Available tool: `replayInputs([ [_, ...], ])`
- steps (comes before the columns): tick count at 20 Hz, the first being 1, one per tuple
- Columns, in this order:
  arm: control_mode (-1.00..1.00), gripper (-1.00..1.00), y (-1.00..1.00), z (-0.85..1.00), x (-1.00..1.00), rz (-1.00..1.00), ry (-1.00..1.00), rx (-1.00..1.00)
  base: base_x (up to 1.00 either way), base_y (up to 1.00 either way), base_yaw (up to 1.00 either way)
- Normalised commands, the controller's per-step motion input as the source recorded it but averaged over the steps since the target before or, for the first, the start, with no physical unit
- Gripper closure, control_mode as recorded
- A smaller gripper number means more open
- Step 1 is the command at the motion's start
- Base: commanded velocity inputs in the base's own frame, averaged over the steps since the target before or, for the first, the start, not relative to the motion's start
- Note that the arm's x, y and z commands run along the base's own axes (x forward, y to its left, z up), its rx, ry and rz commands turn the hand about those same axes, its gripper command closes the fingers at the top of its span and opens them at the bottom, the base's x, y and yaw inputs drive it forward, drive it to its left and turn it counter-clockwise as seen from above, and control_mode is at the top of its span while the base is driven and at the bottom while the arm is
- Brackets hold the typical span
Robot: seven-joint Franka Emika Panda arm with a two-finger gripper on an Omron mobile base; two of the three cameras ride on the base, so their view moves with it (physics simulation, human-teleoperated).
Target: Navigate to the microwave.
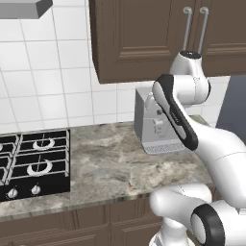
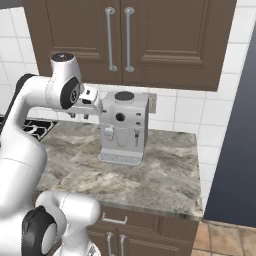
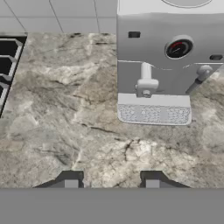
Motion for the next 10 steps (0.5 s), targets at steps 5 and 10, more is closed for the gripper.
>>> replayInputs([
  [5, -1.00, -1.00, 0.00, 0.00, -0.72, 0.00, -0.02, 0.00, 0.00, 0.00, 0.00],
  [10, -1.00, -1.00, -0.03, 0.00, -0.99, 0.00, -0.15, 0.00, 0.00, 0.00, 0.00],
])
